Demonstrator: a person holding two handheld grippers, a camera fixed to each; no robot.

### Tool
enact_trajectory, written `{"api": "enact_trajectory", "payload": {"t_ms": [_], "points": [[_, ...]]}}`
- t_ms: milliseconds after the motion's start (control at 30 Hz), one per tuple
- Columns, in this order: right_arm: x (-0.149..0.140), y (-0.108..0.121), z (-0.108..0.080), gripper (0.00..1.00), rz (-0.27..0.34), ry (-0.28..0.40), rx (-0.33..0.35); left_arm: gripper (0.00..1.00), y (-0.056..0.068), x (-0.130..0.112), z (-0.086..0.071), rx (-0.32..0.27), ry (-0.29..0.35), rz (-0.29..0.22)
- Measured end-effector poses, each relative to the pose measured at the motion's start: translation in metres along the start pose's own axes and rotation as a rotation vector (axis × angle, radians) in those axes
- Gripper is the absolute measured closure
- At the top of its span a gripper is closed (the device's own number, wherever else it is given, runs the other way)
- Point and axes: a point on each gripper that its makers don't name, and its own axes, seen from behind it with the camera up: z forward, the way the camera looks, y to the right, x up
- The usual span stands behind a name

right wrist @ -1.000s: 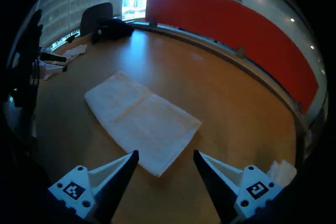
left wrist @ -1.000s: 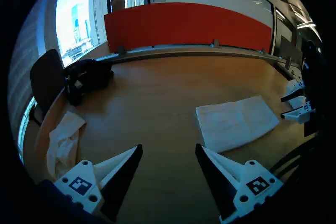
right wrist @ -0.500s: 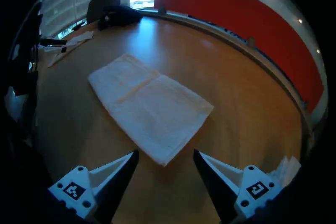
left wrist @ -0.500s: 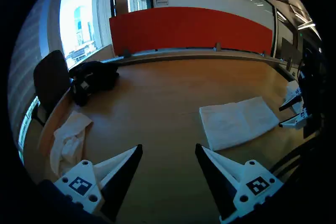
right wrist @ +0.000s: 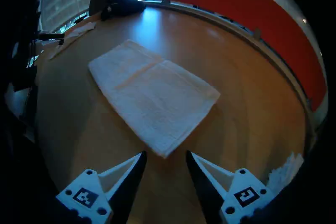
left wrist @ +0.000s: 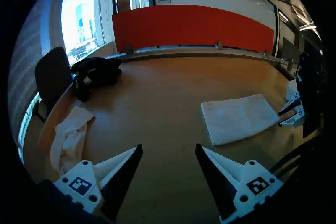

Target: Fold towel

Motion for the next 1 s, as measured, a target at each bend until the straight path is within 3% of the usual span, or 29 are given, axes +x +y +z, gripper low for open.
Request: {"api": "enact_trajectory", "payload": {"t_ms": [300,767,1000], "points": [[0.0004,-0.0079,0.001,0.56,0.003,-0.003,0.037,0.07,0.0,-0.0025,-0.0011,-0.002,-0.004,0.003],[0.0007,-0.0056,0.0056,0.93,-0.007,0.001,0.024,0.07,-0.0019,-0.0026,-0.0011,-0.001,-0.005,0.006],[0.0056,-0.0052,0.0053,0.95,-0.021,0.016,0.006,0.07,-0.0001,0.0003,-0.0003,-0.006,-0.002,0.008]]}}
